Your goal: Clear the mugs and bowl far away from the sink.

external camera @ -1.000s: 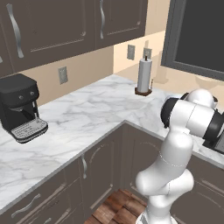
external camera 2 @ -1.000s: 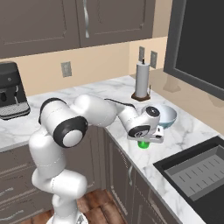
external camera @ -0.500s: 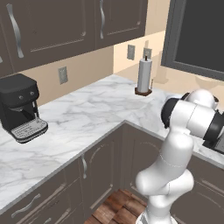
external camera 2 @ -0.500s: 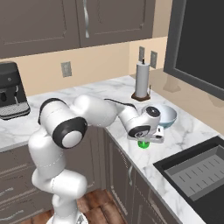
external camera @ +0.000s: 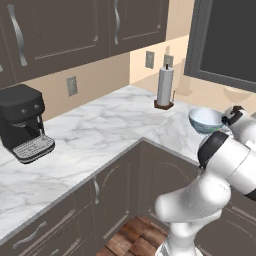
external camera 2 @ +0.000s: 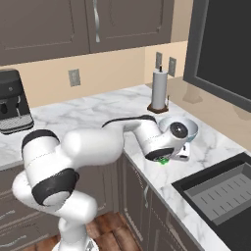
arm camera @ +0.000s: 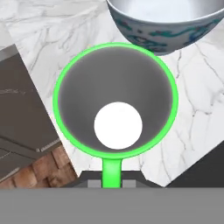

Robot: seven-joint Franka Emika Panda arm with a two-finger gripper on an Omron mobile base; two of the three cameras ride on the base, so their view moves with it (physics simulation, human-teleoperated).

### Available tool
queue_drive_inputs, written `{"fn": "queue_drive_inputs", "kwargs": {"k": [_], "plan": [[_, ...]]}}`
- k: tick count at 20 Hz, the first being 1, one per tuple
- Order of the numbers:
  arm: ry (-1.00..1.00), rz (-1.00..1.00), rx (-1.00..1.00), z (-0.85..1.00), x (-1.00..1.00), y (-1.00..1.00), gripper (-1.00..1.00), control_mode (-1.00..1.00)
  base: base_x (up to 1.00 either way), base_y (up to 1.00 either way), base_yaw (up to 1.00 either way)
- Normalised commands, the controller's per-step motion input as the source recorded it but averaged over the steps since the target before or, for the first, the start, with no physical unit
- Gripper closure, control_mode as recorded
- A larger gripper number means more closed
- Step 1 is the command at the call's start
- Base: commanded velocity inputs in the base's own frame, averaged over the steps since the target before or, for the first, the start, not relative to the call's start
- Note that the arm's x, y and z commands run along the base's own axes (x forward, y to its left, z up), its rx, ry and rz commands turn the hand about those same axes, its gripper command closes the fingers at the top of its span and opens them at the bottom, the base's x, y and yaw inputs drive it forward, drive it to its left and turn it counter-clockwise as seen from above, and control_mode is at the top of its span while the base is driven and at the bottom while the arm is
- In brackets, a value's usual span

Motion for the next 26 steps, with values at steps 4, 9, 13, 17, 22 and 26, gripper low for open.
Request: {"fn": "queue_drive_inputs", "kwargs": {"k": [4,9,13,17,22,26], "plan": [[-0.12,-0.01,0.0,0.56,-0.67,0.13,1.0,-1.0,0.0,0.0,0.0],[-0.06,-0.04,0.0,0.38,-0.76,0.24,1.0,-1.0,0.0,0.0,0.0],[0.0,-0.06,0.0,0.0,-0.25,0.08,1.0,1.0,-0.75,0.17,-0.33],[0.0,0.0,0.0,0.0,0.0,0.0,1.0,1.0,-0.84,0.07,-0.79],[0.0,0.0,0.0,0.0,0.0,0.0,1.0,1.0,-0.3,0.07,-0.99],[0.0,0.0,0.0,0.0,0.0,0.0,1.0,1.0,-0.06,0.01,-1.0]]}}
